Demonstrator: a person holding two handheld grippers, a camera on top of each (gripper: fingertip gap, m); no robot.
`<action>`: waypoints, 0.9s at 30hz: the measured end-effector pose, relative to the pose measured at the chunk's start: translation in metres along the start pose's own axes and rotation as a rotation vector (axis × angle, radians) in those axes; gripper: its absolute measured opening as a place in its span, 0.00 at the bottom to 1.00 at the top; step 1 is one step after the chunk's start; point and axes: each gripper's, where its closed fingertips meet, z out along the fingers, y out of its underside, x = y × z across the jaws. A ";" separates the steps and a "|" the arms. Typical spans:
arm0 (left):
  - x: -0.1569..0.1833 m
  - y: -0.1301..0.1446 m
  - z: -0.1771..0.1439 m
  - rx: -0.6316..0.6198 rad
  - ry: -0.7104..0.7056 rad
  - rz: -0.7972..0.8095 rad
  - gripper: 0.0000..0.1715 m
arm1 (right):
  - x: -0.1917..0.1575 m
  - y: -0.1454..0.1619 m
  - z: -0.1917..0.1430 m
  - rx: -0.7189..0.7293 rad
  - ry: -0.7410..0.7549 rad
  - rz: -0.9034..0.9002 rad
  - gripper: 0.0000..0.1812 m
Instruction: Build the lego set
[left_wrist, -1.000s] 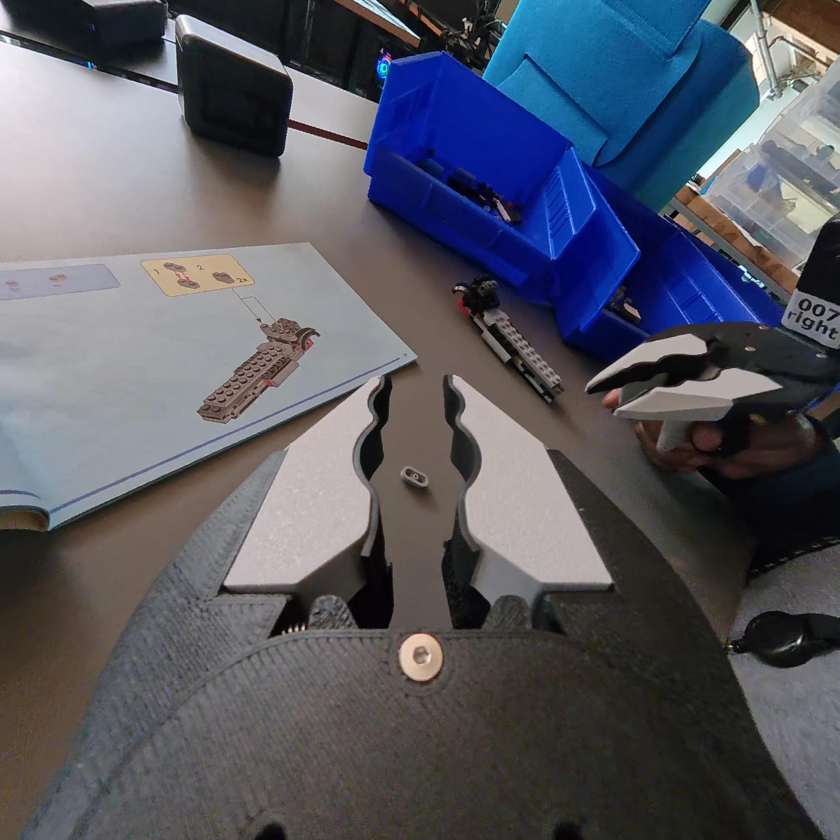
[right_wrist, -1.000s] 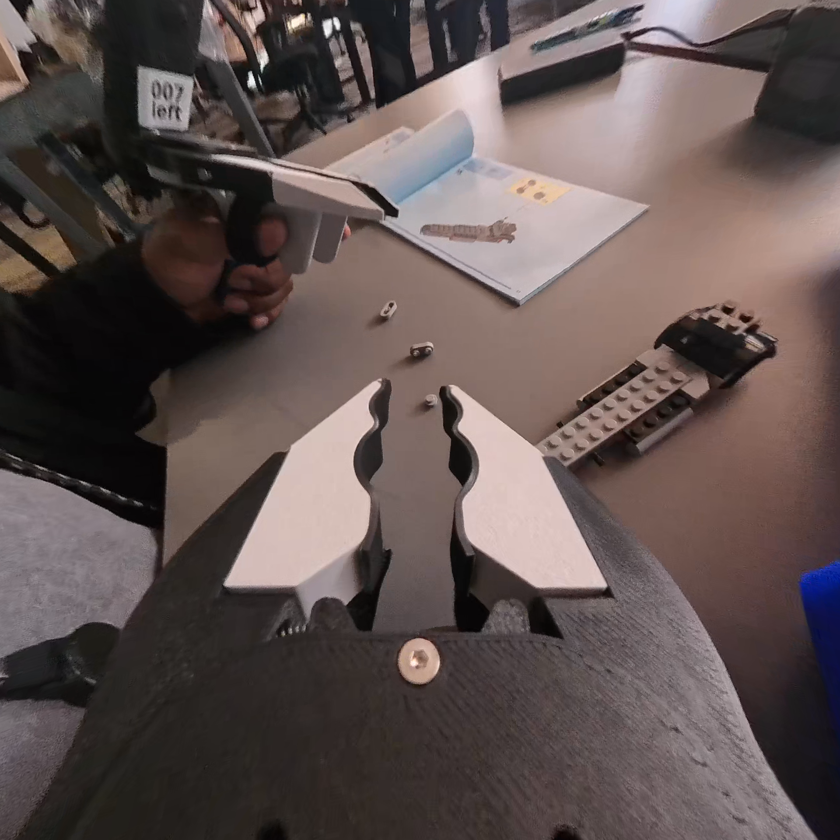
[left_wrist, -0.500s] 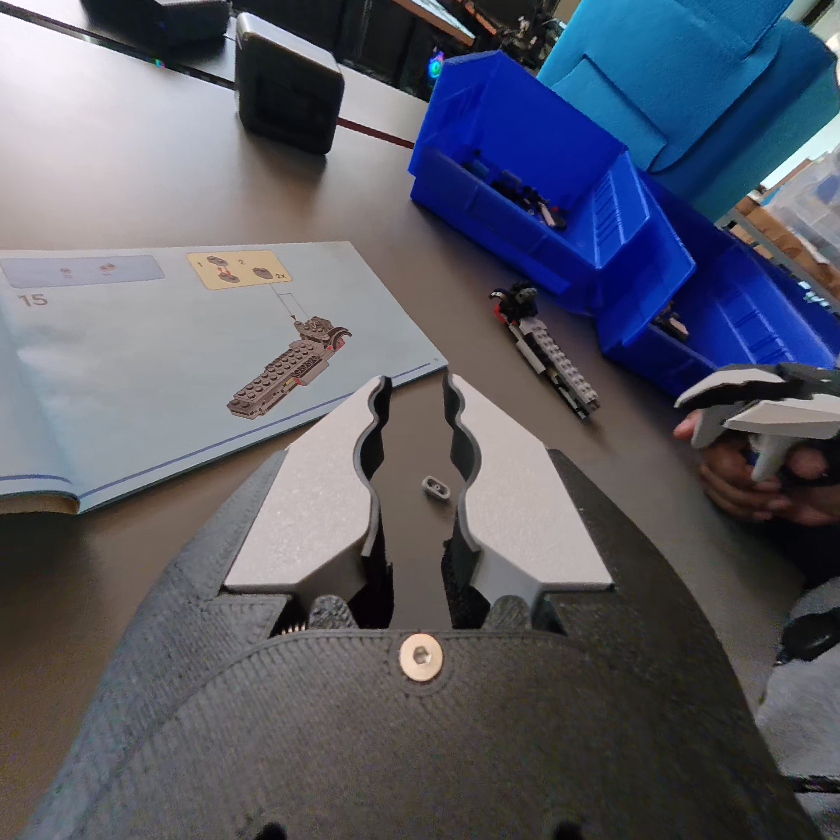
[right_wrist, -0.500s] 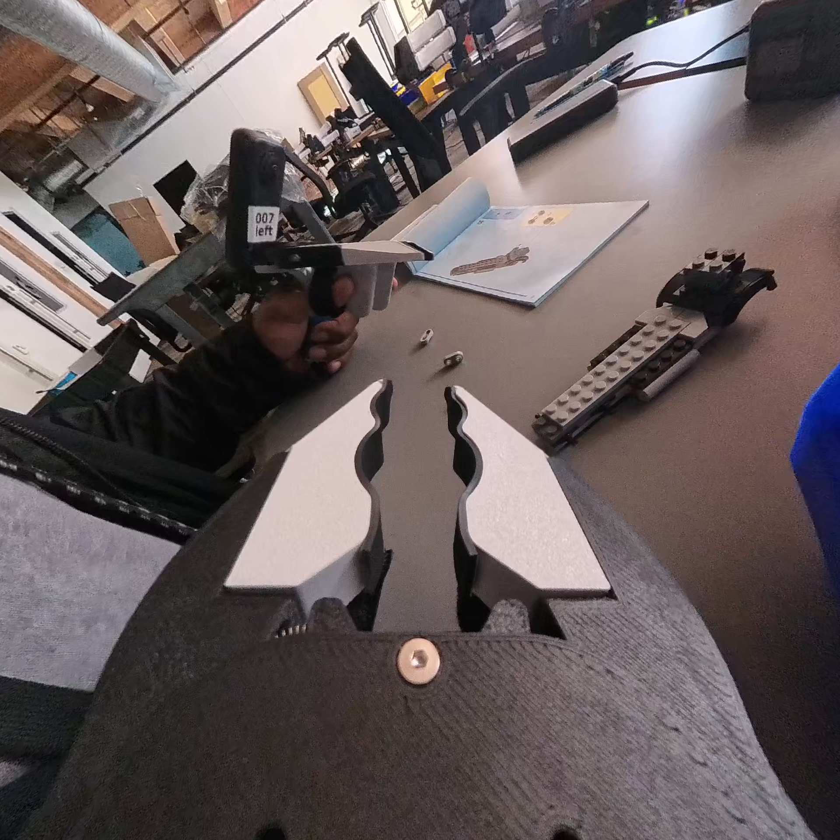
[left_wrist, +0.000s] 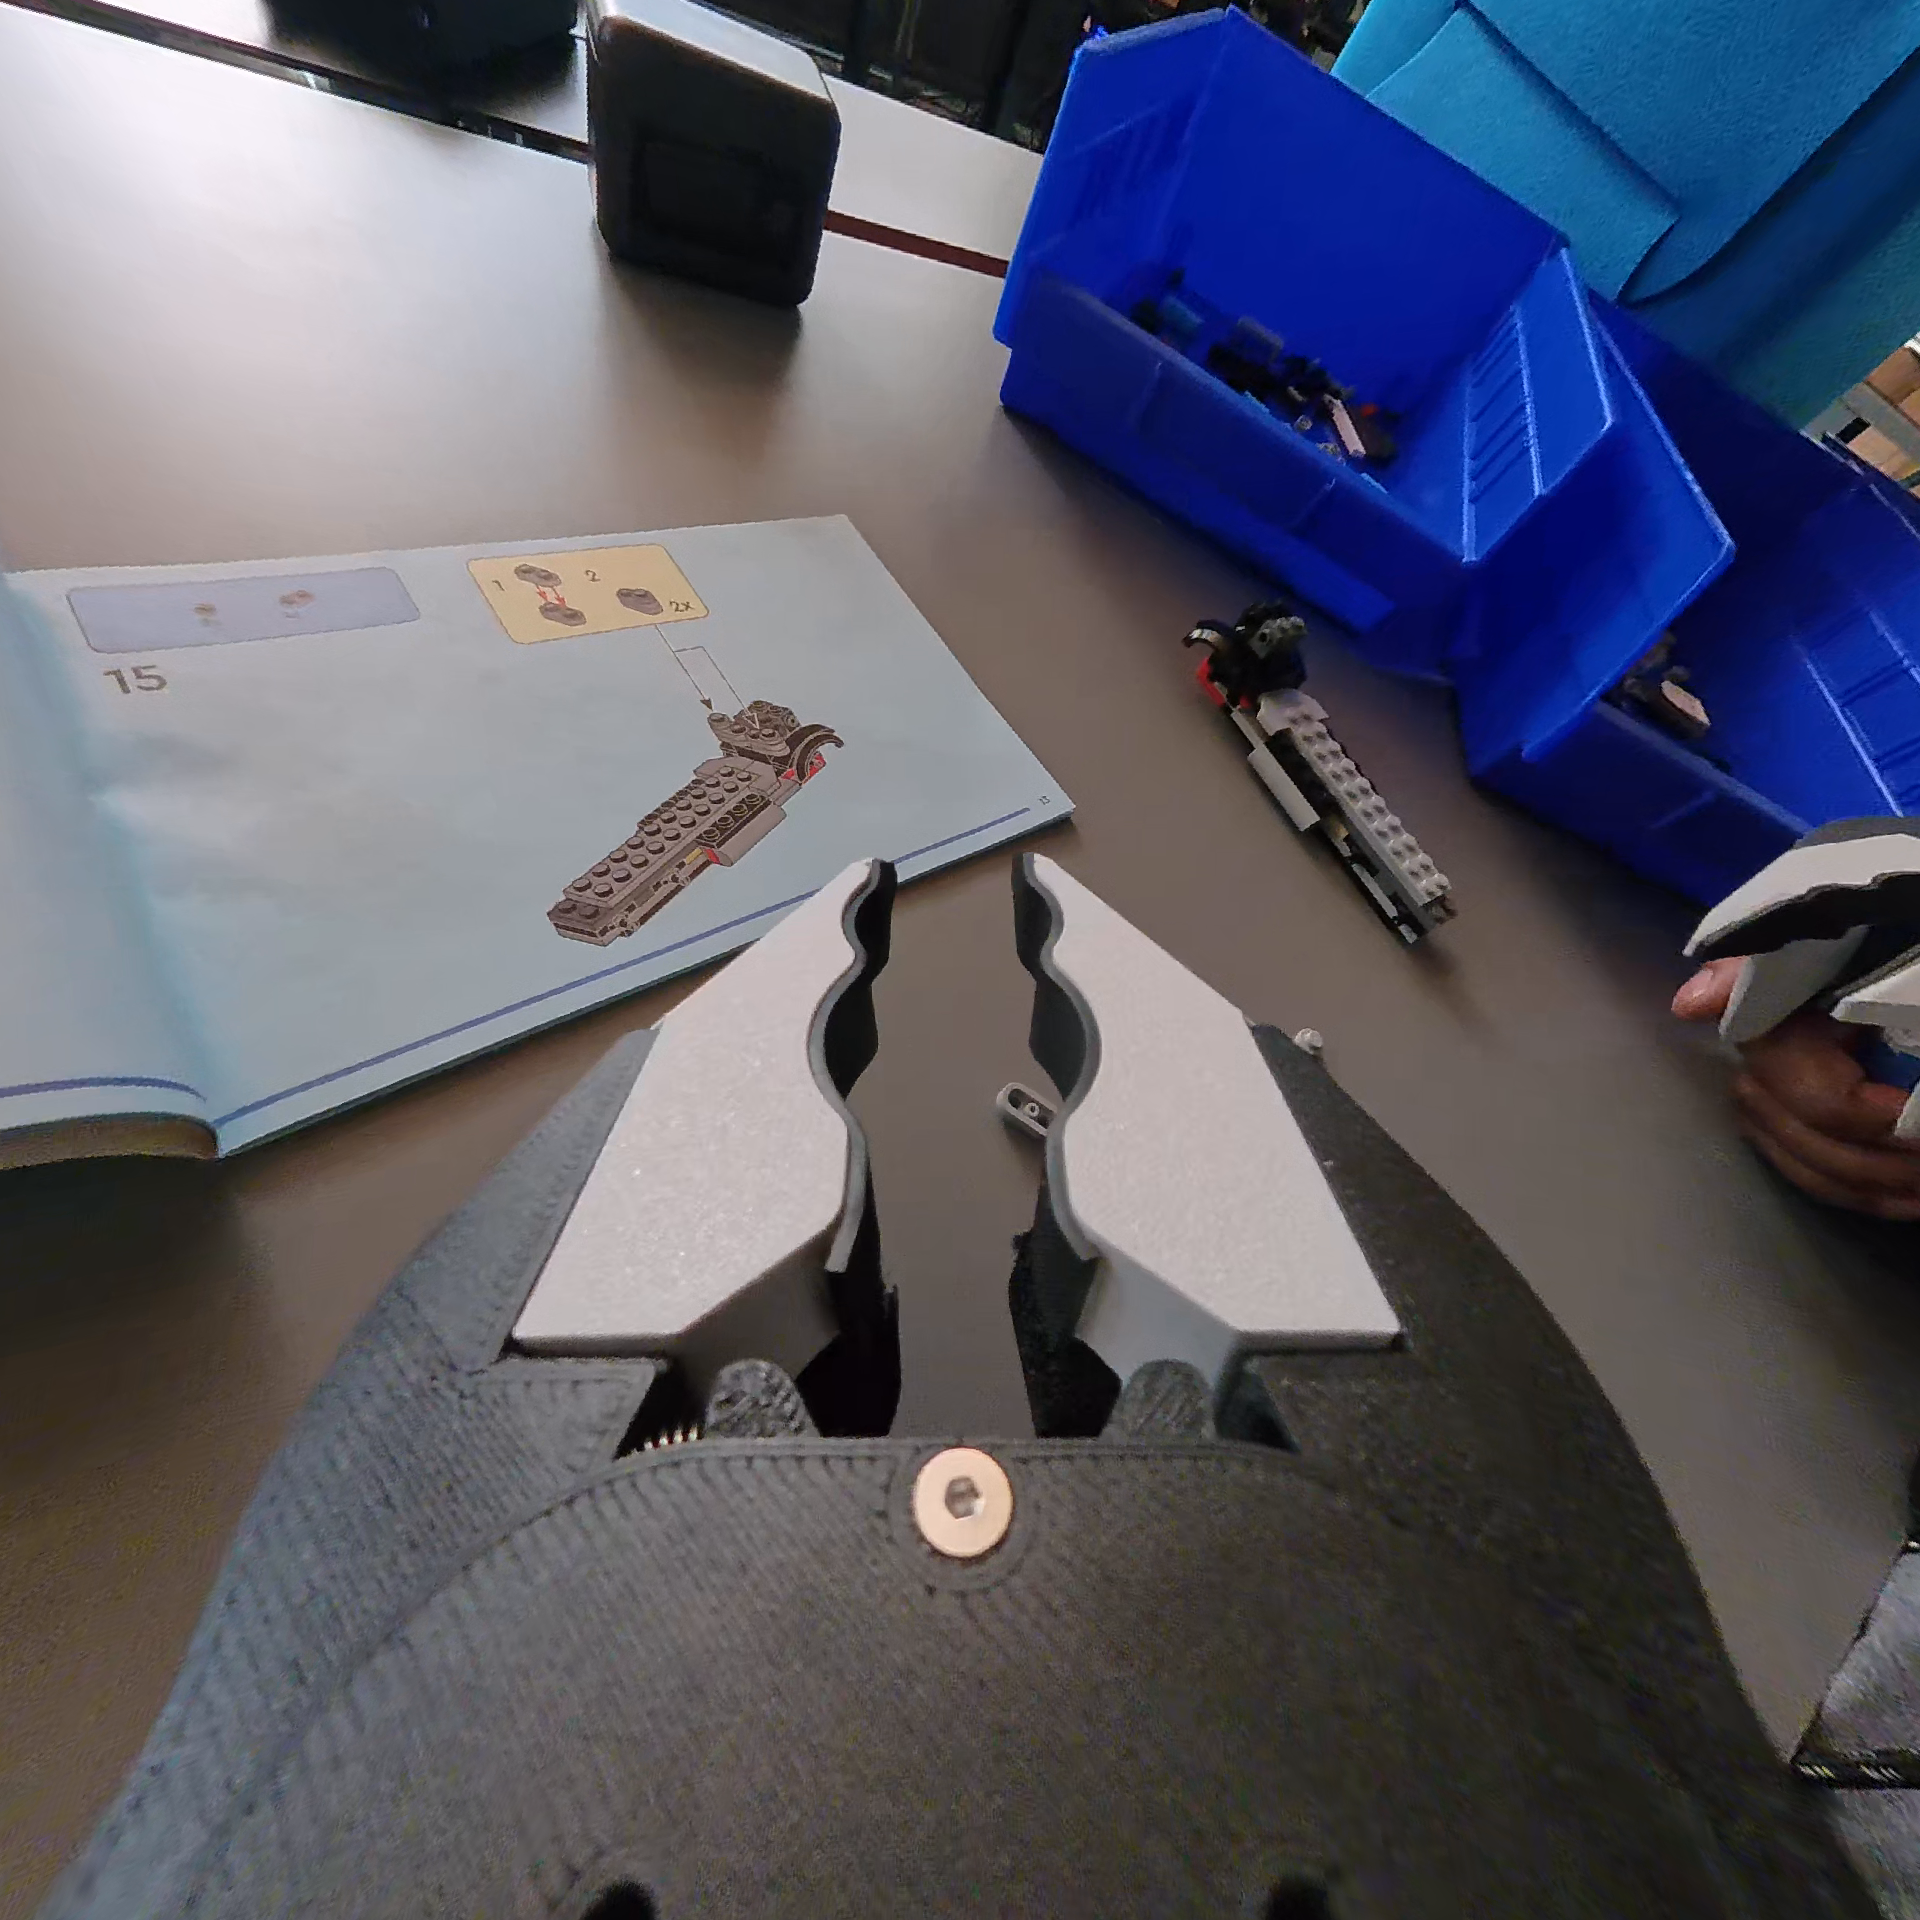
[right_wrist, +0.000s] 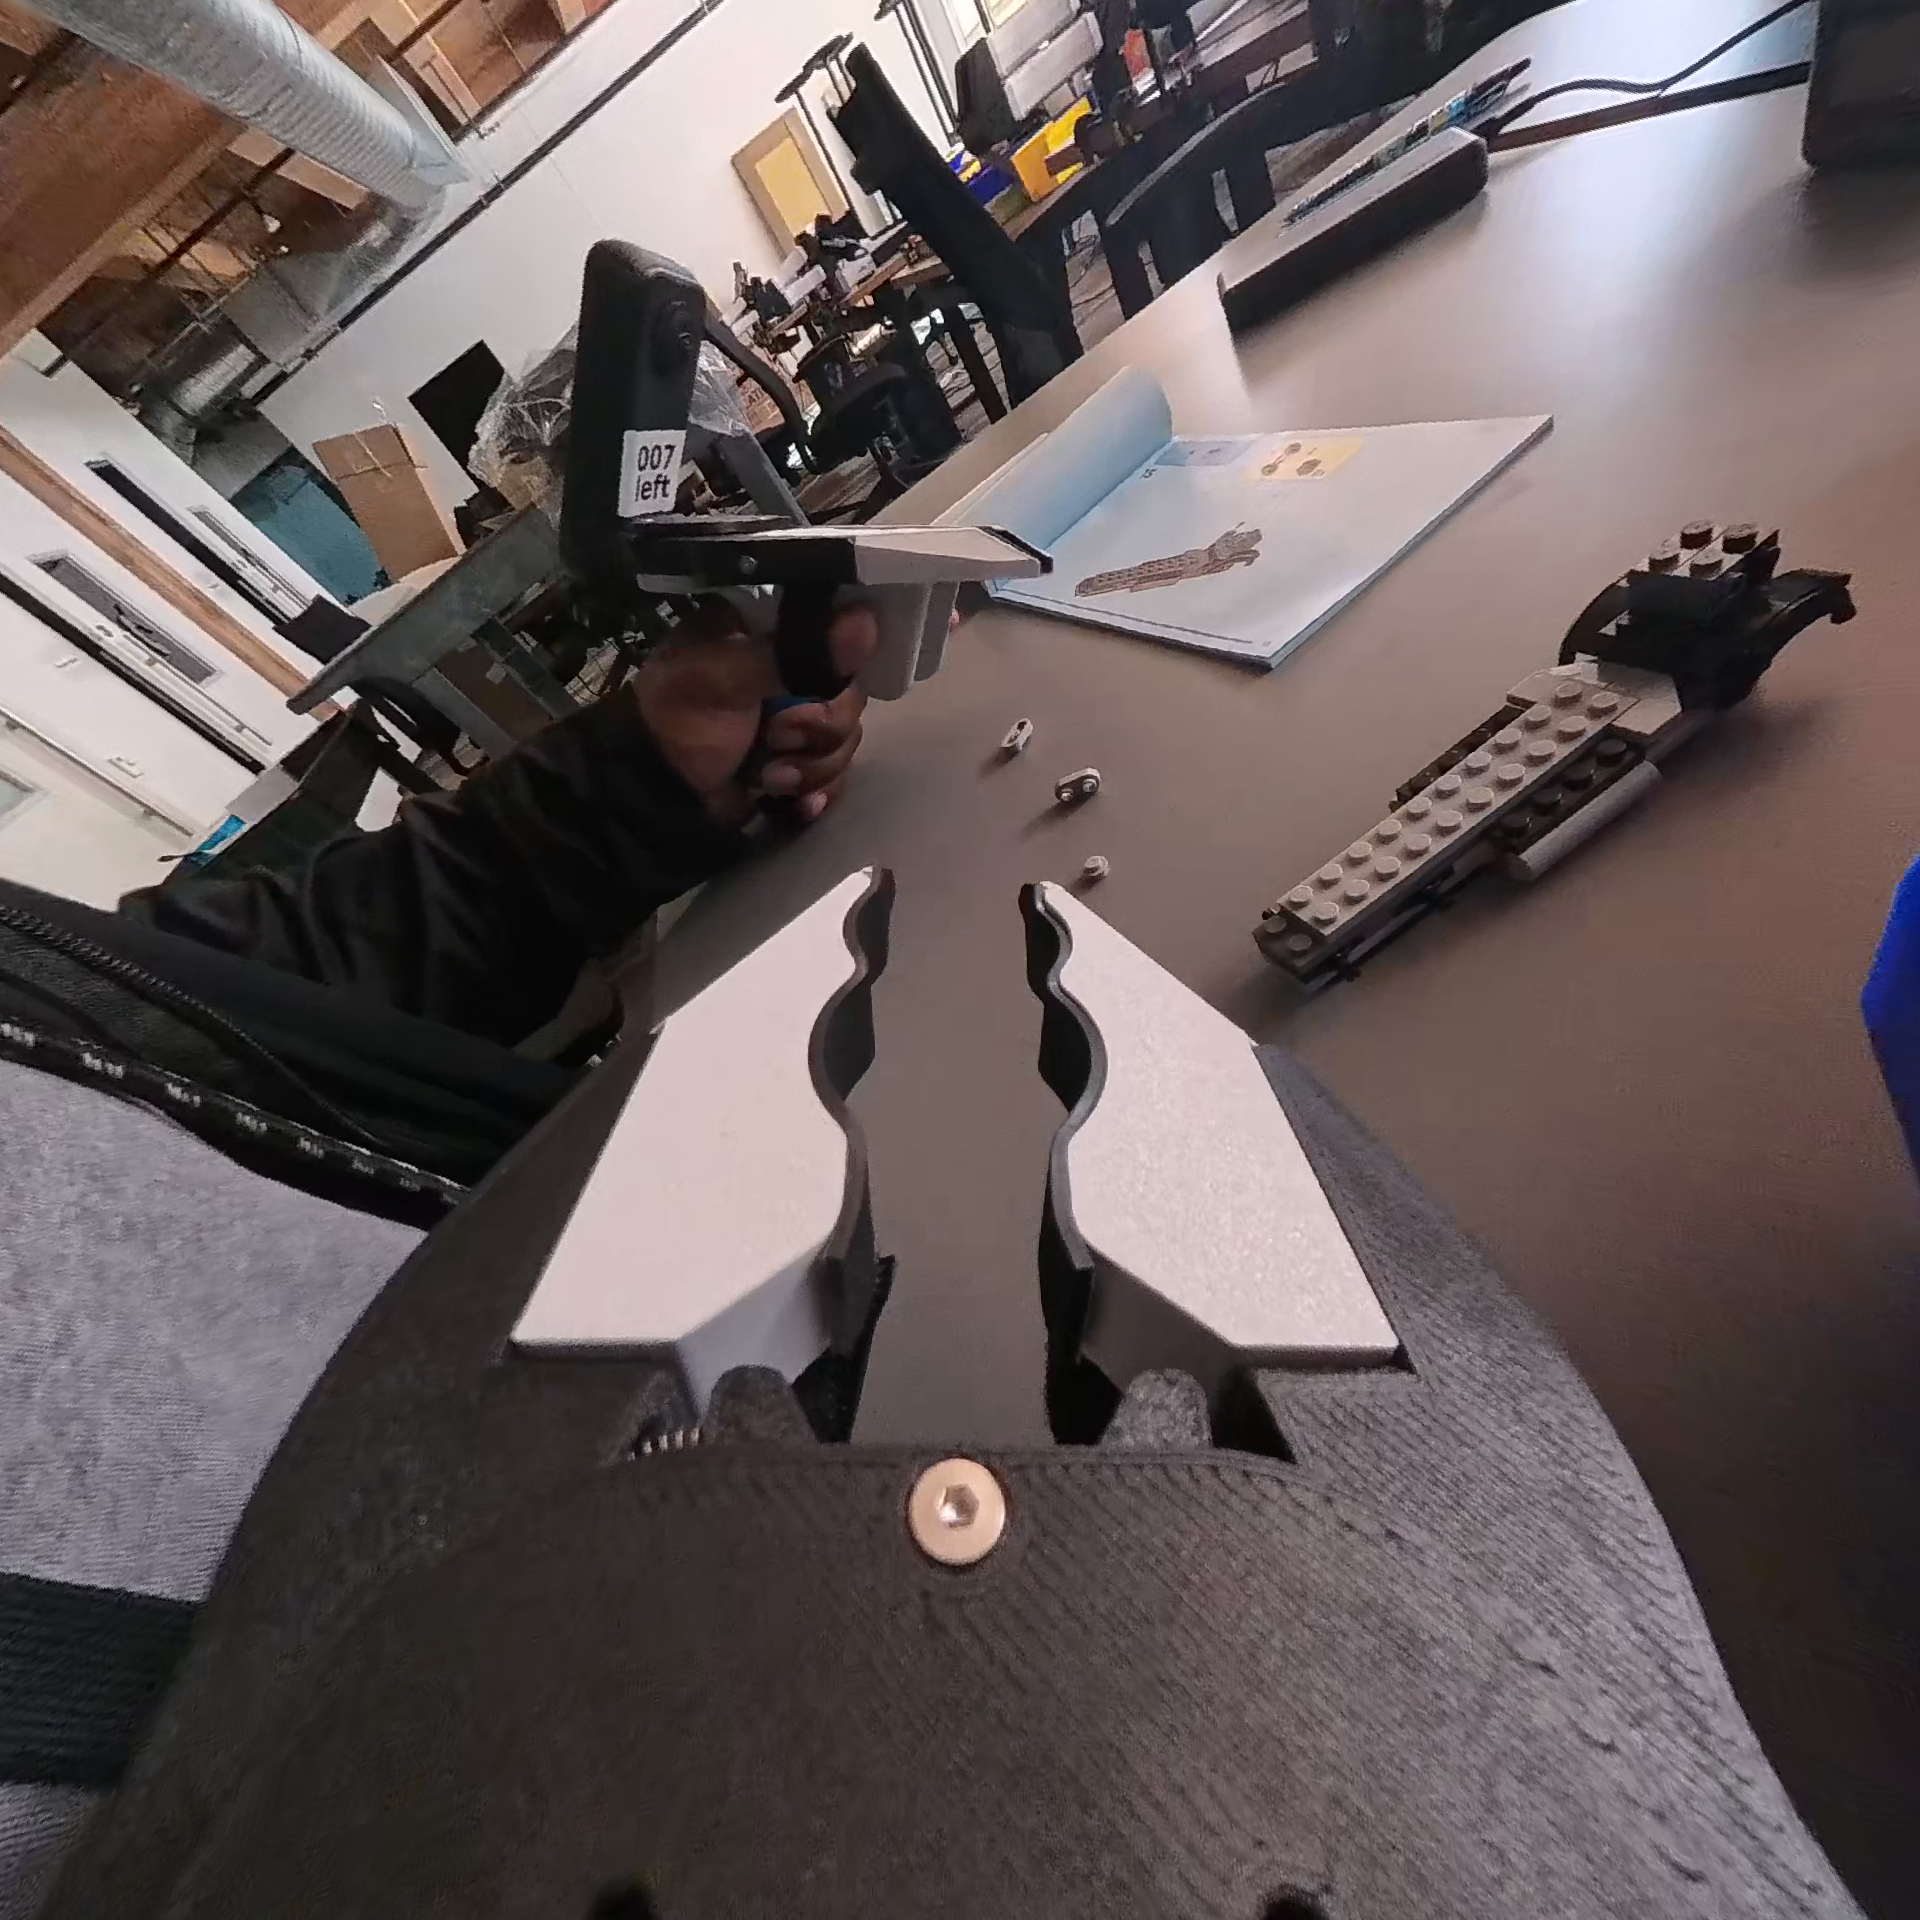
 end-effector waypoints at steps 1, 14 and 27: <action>0.000 0.000 0.001 -0.004 0.001 0.001 0.14 | 0.000 0.000 0.000 -0.001 -0.001 0.001 0.15; 0.001 -0.001 0.000 0.004 0.020 -0.007 0.14 | 0.001 0.002 0.002 -0.017 0.003 0.009 0.15; 0.001 -0.001 0.000 0.007 0.019 -0.004 0.14 | 0.000 0.001 0.001 -0.012 0.000 0.008 0.15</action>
